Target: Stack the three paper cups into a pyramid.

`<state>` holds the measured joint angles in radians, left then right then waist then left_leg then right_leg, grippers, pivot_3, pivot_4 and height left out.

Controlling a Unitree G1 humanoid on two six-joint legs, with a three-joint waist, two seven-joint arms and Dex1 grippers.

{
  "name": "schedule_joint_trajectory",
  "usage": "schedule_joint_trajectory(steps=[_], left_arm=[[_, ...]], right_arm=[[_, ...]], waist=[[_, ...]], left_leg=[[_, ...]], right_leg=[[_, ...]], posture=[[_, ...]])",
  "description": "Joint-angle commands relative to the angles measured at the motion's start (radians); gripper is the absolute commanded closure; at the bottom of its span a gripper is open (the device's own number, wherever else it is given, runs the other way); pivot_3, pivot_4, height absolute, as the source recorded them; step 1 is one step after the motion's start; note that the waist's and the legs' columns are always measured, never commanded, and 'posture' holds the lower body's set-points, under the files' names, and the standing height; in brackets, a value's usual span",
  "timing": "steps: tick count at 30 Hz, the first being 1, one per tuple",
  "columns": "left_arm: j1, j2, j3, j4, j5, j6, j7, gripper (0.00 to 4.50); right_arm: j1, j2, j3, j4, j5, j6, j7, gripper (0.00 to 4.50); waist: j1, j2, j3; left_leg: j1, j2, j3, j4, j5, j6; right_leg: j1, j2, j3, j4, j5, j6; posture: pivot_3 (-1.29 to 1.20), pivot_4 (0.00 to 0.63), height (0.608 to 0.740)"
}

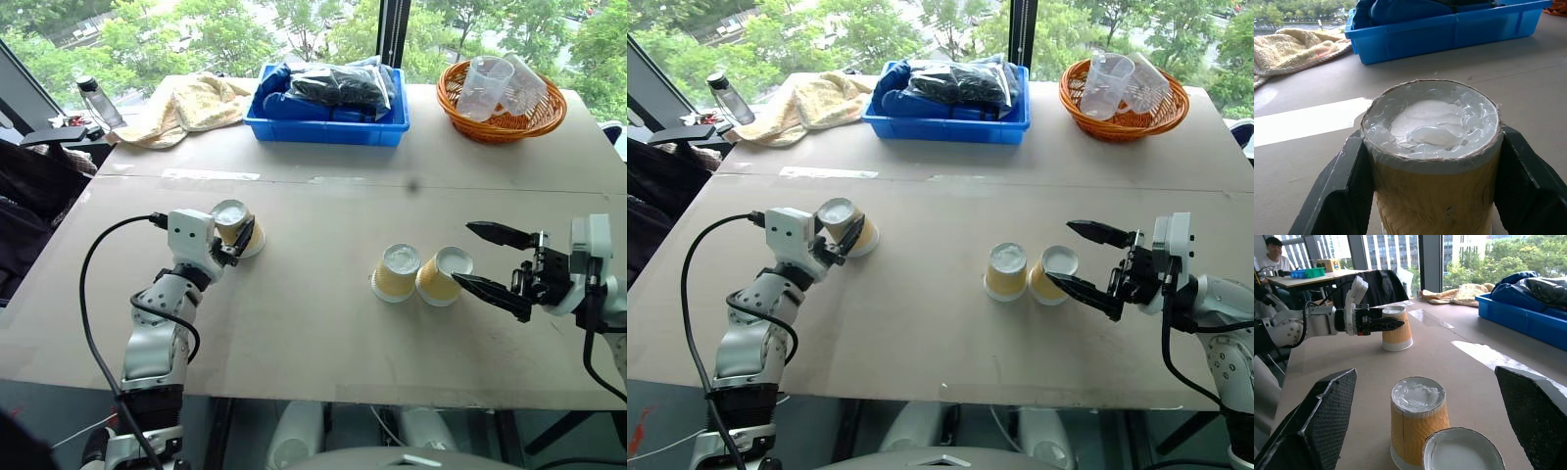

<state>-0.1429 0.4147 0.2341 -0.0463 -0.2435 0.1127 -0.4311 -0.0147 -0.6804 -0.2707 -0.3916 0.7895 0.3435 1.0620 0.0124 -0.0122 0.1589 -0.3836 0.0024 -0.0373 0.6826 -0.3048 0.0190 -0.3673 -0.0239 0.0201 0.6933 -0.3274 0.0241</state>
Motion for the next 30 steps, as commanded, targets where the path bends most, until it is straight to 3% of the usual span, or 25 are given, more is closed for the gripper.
schedule_joint_trajectory(steps=[1,10,19,24,30], left_arm=[[-0.012,0.006,-0.002,-0.008,0.0,-0.018,-0.007,1.93],[-0.176,0.05,-0.092,-0.051,-0.059,0.054,-0.158,1.93],[-0.561,-0.013,-0.384,-0.013,-0.178,0.183,-0.571,1.93],[-0.645,-0.068,-0.456,0.038,-0.191,0.189,-0.687,1.93],[-0.671,-0.096,-0.494,0.093,-0.17,0.183,-0.75,1.93]], right_arm=[[0.007,-0.01,-0.034,-0.026,0.005,-0.02,0.006,0.0],[0.018,-0.006,-0.074,-0.01,0.023,-0.018,0.001,0.0],[0.159,-0.001,-0.167,-0.091,0.05,-0.006,-0.022,0.0],[0.232,0.015,-0.2,-0.173,0.068,-0.005,-0.081,0.0],[0.296,0.025,-0.223,-0.238,0.082,-0.006,-0.127,0.0]], waist=[[0.001,0.0,0.0],[0.002,0.0,0.0],[0.004,-0.001,0.0],[-0.026,0.0,0.0],[-0.026,0.0,0.0]], left_leg=[[0.0,0.0,0.0,0.0,0.0,0.0],[-0.001,0.0,0.0,0.0,0.001,-0.002],[-0.004,-0.001,-0.001,0.002,0.002,-0.004],[-0.001,0.0,0.002,0.001,0.002,-0.004],[0.0,0.0,0.002,0.001,0.002,-0.004]], right_leg=[[0.0,0.0,0.0,0.0,0.0,0.0],[0.0,0.0,-0.001,0.0,0.0,0.0],[-0.001,0.001,-0.003,0.0,0.0,0.0],[-0.001,0.003,0.003,0.0,0.0,0.0],[0.0,0.005,0.005,0.002,0.0,0.0]], posture=[[0.0,0.15,0.74],[0.0,0.15,0.74],[0.0,0.15,0.74],[0.0,0.15,0.74],[0.0,0.15,0.74]])
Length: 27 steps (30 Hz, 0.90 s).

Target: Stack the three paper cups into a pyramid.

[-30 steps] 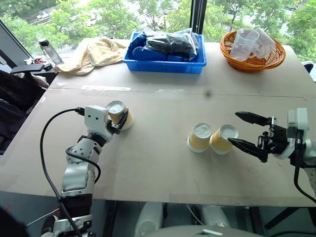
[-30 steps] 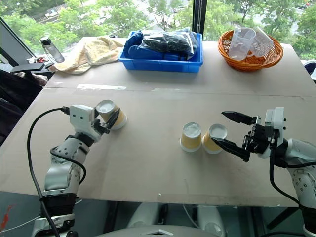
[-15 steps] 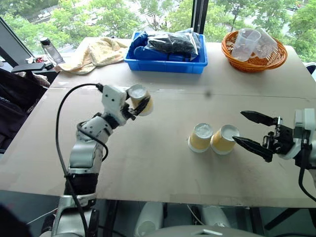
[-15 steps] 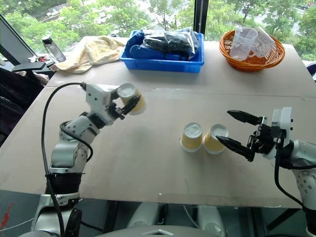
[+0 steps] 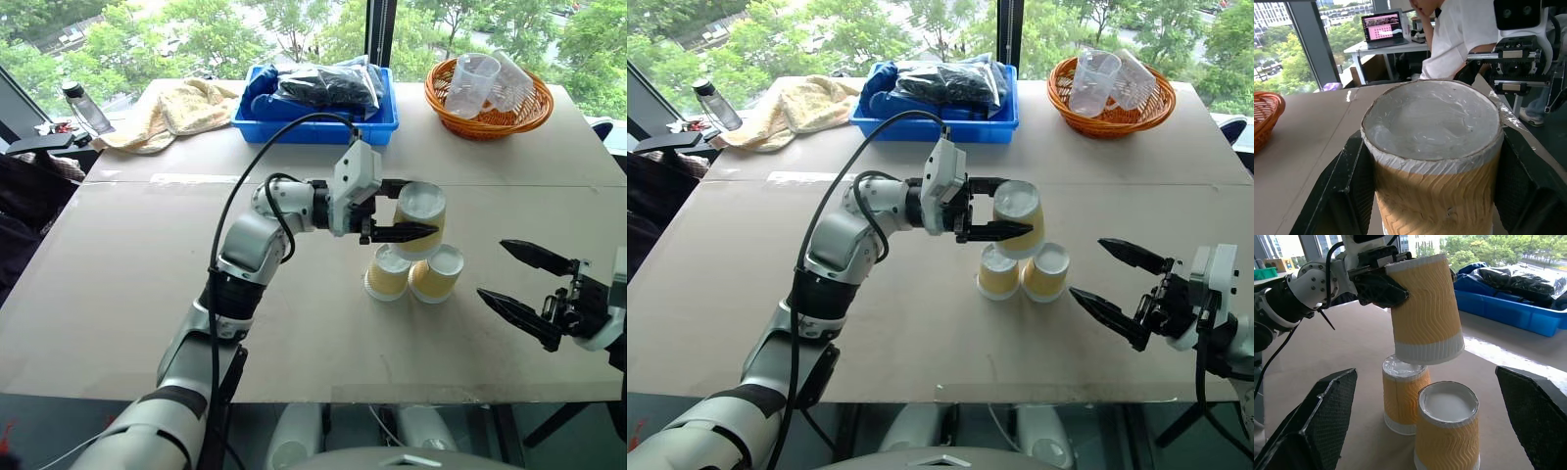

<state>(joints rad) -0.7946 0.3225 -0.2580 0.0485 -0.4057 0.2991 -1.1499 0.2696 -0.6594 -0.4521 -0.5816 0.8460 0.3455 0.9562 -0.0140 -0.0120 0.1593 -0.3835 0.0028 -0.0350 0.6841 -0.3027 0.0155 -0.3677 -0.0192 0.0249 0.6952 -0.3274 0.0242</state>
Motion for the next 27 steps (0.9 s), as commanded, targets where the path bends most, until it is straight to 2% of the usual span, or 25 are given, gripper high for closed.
schedule_joint_trajectory(steps=[1,17,19,20,21,22,27], left_arm=[[-0.022,-0.008,-0.008,0.012,0.0,-0.01,-0.041,1.93],[-0.046,-0.08,-0.04,0.084,0.06,-0.075,-0.093,1.93],[-0.042,-0.088,-0.035,0.081,0.054,-0.084,-0.095,0.9],[-0.041,-0.09,-0.033,0.081,0.05,-0.084,-0.099,0.68],[-0.04,-0.094,-0.03,0.078,0.047,-0.083,-0.096,0.17],[-0.041,-0.096,-0.027,0.077,0.045,-0.083,-0.095,0.02],[-0.046,-0.104,0.004,0.061,0.038,-0.101,-0.065,0.02]], right_arm=[[0.023,0.006,-0.045,-0.056,0.026,-0.01,-0.027,0.0],[0.081,0.044,-0.038,-0.077,-0.011,-0.062,-0.057,0.0],[0.081,0.044,-0.036,-0.078,-0.013,-0.063,-0.06,0.0],[0.079,0.043,-0.034,-0.078,-0.014,-0.064,-0.061,0.0],[0.078,0.042,-0.033,-0.08,-0.014,-0.063,-0.063,0.0],[0.075,0.04,-0.031,-0.081,-0.014,-0.061,-0.066,0.0],[0.065,0.031,-0.029,-0.081,-0.012,-0.055,-0.071,0.0]], waist=[[0.001,0.0,0.0],[0.006,0.0,0.0],[0.006,0.0,0.0],[0.006,0.0,0.0],[0.006,0.0,0.0],[0.006,0.0,0.0],[0.006,0.0,0.0]], left_leg=[[0.0,0.0,0.0,0.0,0.0,0.0],[-0.001,0.0,0.0,0.001,0.0,0.0],[-0.001,0.0,0.0,0.001,0.0,0.0],[-0.001,0.0,0.0,0.001,0.0,0.0],[-0.001,0.0,0.0,0.001,0.0,0.0],[-0.001,0.0,0.0,0.001,0.0,0.0],[-0.001,0.0,0.0,0.001,0.0,0.0]], right_leg=[[0.0,0.0,0.0,0.0,0.0,0.0],[0.0,0.0,0.0,-0.001,0.0,0.0],[0.0,0.0,0.0,-0.001,0.0,0.0],[0.0,0.0,0.0,-0.001,0.0,0.0],[0.0,0.0,0.0,-0.001,0.0,0.0],[0.0,0.0,0.0,-0.001,0.0,0.0],[0.0,0.0,0.0,-0.001,0.0,0.0]], posture=[[0.0,0.15,0.74],[0.0,0.15,0.74],[0.0,0.15,0.74],[0.0,0.15,0.74],[0.0,0.15,0.74],[0.0,0.15,0.74],[0.0,0.15,0.74]])
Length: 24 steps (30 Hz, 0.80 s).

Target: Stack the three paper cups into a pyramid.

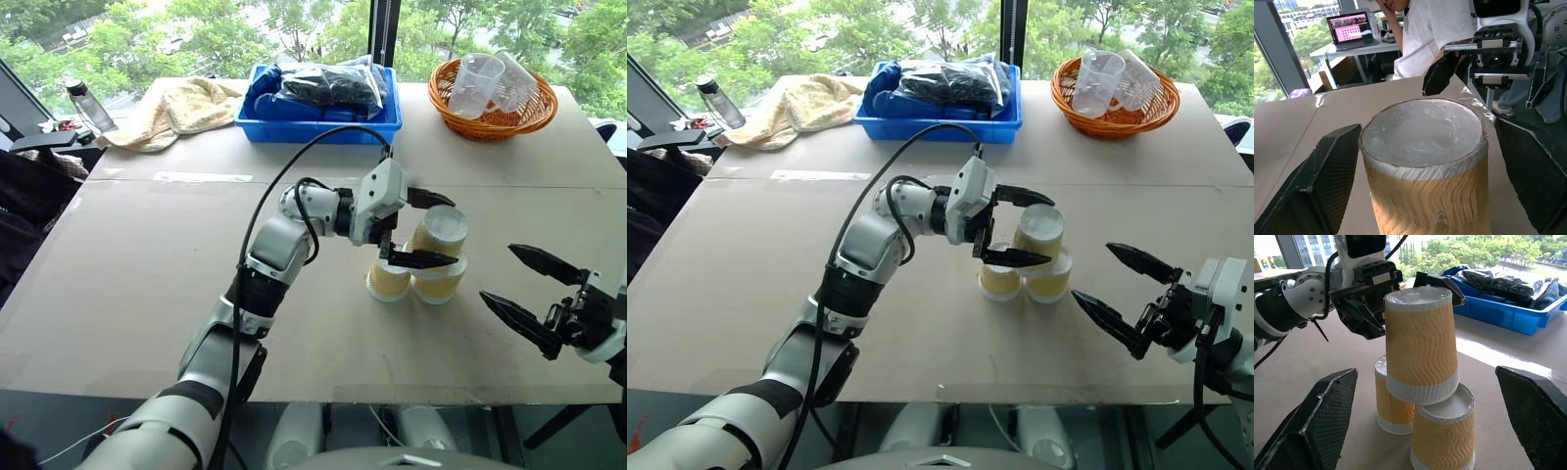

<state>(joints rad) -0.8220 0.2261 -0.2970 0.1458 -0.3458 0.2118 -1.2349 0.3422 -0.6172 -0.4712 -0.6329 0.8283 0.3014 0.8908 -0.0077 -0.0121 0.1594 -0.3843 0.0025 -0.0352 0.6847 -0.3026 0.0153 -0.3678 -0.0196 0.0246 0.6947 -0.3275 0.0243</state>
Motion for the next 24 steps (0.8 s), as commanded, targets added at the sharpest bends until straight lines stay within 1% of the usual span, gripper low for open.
schedule_joint_trajectory(steps=[1,4,8,10,12,14,15,16,18,20,22,24], left_arm=[[-0.02,-0.008,0.049,-0.041,-0.027,-0.01,0.023,0.02],[-0.019,0.01,0.088,-0.103,-0.078,0.041,0.03,0.02],[-0.025,-0.001,0.203,-0.197,-0.199,0.139,0.125,0.02],[0.007,0.027,0.261,-0.254,-0.27,0.222,0.171,0.02],[0.098,0.098,0.286,-0.311,-0.274,0.272,0.188,0.02],[0.206,0.176,0.296,-0.359,-0.225,0.28,0.216,0.02],[0.258,0.204,0.314,-0.383,-0.222,0.298,0.242,0.02],[0.307,0.223,0.34,-0.409,-0.24,0.321,0.268,0.02],[0.465,0.258,0.416,-0.46,-0.256,0.344,0.329,0.02],[0.666,0.311,0.44,-0.533,-0.178,0.301,0.361,0.02],[0.823,0.345,0.427,-0.588,-0.095,0.259,0.4,0.02],[0.933,0.365,0.398,-0.613,-0.034,0.223,0.428,0.02]], right_arm=[[-0.009,-0.012,-0.01,-0.029,0.007,-0.01,-0.005,0.0],[-0.018,-0.018,-0.009,-0.018,0.005,-0.009,-0.001,0.0],[-0.027,-0.023,-0.009,0.001,0.001,-0.012,0.01,0.0],[-0.025,-0.024,-0.003,0.017,-0.007,-0.016,0.023,0.0],[-0.016,-0.023,0.007,0.05,-0.042,-0.032,0.04,0.0],[-0.003,-0.016,0.019,0.093,-0.079,-0.05,0.057,0.0],[0.004,-0.012,0.024,0.118,-0.087,-0.057,0.07,0.0],[0.011,-0.009,0.027,0.147,-0.094,-0.065,0.084,0.0],[0.013,-0.013,0.042,0.249,-0.157,-0.114,0.121,0.0],[-0.003,-0.011,0.055,0.342,-0.189,-0.159,0.163,0.0],[-0.023,-0.005,0.075,0.407,-0.212,-0.199,0.194,0.0],[-0.038,-0.001,0.092,0.459,-0.233,-0.229,0.215,0.0]], waist=[[0.0,0.0,0.0],[0.0,0.0,0.0],[-0.001,0.0,0.0],[-0.001,0.0,0.0],[-0.007,0.001,-0.001],[-0.009,0.002,-0.001],[-0.009,0.003,-0.001],[-0.007,0.002,-0.001],[-0.006,0.002,-0.001],[-0.004,0.001,0.0],[-0.004,0.002,0.0],[0.003,0.002,0.0]], left_leg=[[0.0,0.0,0.0,0.0,0.0,0.0],[0.0,0.0,0.0,0.0,0.0,0.0],[0.0,0.0,0.0,0.0,0.0,0.0],[0.0,0.0,0.0,0.0,0.0,0.0],[0.0,0.0,0.0,0.0,0.0,0.0],[0.002,0.0,0.0,-0.001,0.0,0.0],[0.003,0.0,0.0,-0.002,0.0,0.0],[0.003,0.0,0.0,-0.002,0.0,0.0],[0.003,0.001,-0.001,-0.002,0.0,0.0],[0.002,0.0,0.0,-0.002,0.0,0.0],[0.002,0.0,0.0,-0.002,0.0,0.0],[0.003,0.0,0.0,-0.003,-0.002,0.002]], right_leg=[[0.0,0.0,0.0,0.0,0.0,0.0],[0.0,0.0,0.0,0.0,0.0,0.0],[0.0,0.0,0.0,0.0,0.0,0.0],[0.0,0.0,0.0,0.0,0.0,0.0],[0.0,0.0,0.0,0.0,0.0,0.0],[0.0,0.0,0.002,0.0,0.0,0.0],[0.0,0.0,0.003,0.0,0.0,0.0],[0.0,0.001,0.003,0.0,0.0,0.0],[0.0,0.0,0.002,0.0,0.0,0.0],[0.0,-0.001,0.002,-0.001,0.0,0.0],[0.0,-0.002,0.003,-0.001,0.0,0.0],[0.0,-0.003,0.003,-0.001,0.0,0.0]], posture=[[0.0,0.15,0.74],[0.0,0.15,0.74],[0.0,0.15,0.74],[0.0,0.15,0.74],[0.0,0.15,0.74],[0.0,0.15,0.74],[0.0,0.15,0.74],[0.0,0.15,0.74],[0.0,0.15,0.74],[0.0,0.15,0.74],[0.0,0.15,0.74],[0.0,0.15,0.74]])
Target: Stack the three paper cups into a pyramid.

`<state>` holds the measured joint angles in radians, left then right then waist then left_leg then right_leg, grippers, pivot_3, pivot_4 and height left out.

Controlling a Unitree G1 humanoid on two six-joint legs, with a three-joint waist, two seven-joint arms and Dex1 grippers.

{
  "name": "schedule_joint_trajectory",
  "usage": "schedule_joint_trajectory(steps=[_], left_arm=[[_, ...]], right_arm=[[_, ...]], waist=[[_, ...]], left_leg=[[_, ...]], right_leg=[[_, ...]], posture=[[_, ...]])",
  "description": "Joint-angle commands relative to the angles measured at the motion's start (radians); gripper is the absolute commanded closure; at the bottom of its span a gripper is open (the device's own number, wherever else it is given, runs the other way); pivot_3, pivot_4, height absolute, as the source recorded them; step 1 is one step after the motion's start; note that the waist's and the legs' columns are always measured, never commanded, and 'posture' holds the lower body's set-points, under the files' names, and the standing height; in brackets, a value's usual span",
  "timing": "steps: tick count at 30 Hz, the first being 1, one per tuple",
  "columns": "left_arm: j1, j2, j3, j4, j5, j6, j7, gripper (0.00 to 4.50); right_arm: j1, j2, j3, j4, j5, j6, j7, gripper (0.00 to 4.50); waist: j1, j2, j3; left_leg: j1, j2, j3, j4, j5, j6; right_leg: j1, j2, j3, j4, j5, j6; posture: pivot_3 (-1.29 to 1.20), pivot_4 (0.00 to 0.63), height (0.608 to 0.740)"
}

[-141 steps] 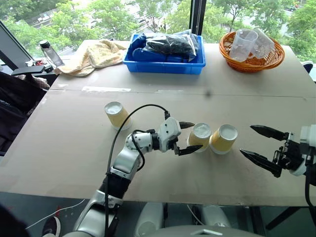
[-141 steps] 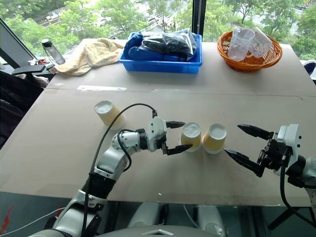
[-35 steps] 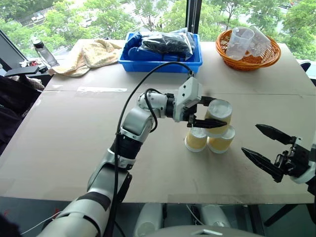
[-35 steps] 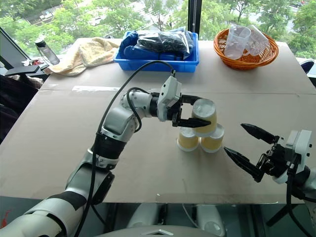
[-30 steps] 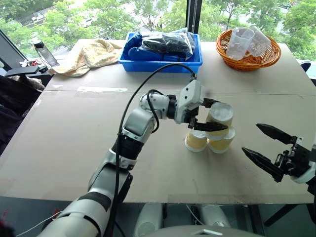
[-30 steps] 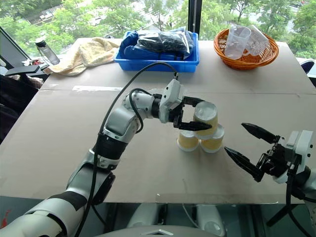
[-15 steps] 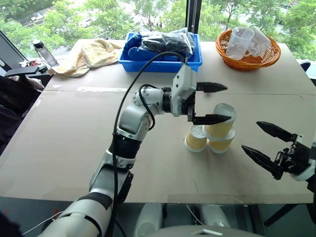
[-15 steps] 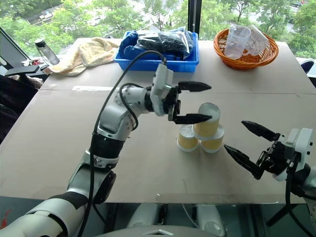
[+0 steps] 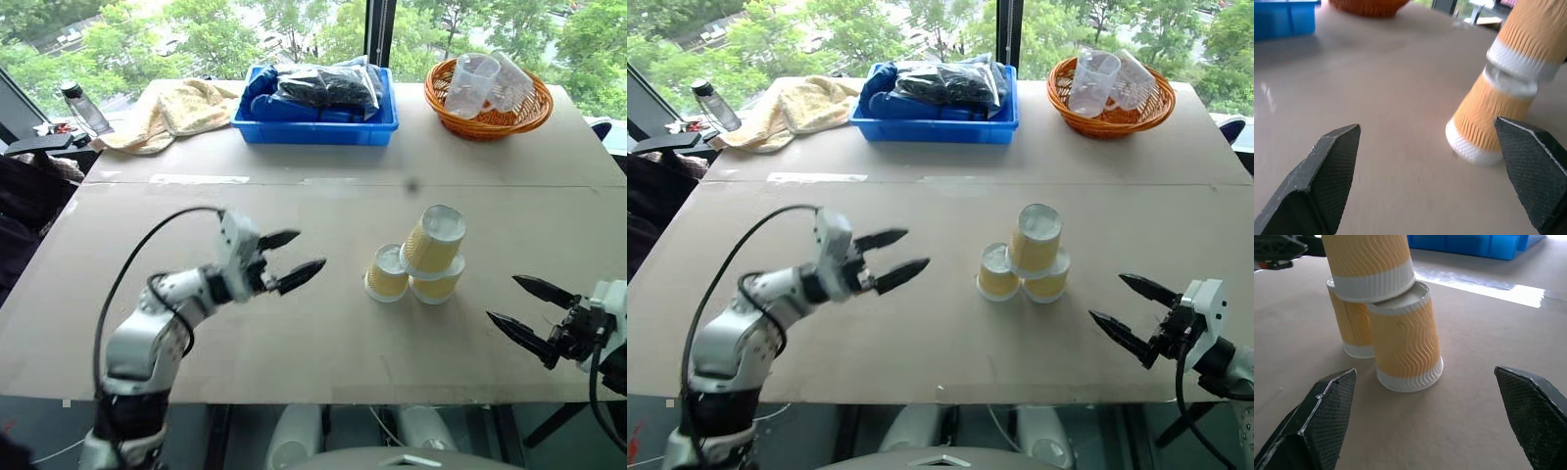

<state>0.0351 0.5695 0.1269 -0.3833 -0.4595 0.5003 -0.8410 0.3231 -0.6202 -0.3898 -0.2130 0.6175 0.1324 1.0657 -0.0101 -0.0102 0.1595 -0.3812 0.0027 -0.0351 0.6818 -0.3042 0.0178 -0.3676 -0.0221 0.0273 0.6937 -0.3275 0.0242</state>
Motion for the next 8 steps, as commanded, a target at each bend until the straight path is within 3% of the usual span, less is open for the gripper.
schedule_joint_trajectory(steps=[1,8], left_arm=[[0.121,0.031,-0.045,-0.087,0.117,-0.096,0.04,0.02],[0.244,-0.023,-0.084,-0.062,0.186,-0.205,0.112,0.02]], right_arm=[[-0.025,0.002,0.017,0.063,-0.029,-0.07,0.053,0.0],[-0.074,-0.007,0.048,0.177,-0.063,-0.124,0.112,0.0]], waist=[[0.009,0.0,0.0],[0.023,0.004,-0.002]], left_leg=[[0.0,0.0,0.0,0.0,0.0,0.001],[0.003,0.0,-0.001,0.0,-0.001,0.002]], right_leg=[[0.0,-0.001,-0.001,0.0,0.0,0.0],[0.004,-0.001,-0.002,0.0,0.0,0.0]], posture=[[0.0,0.15,0.74],[0.0,0.15,0.74]])
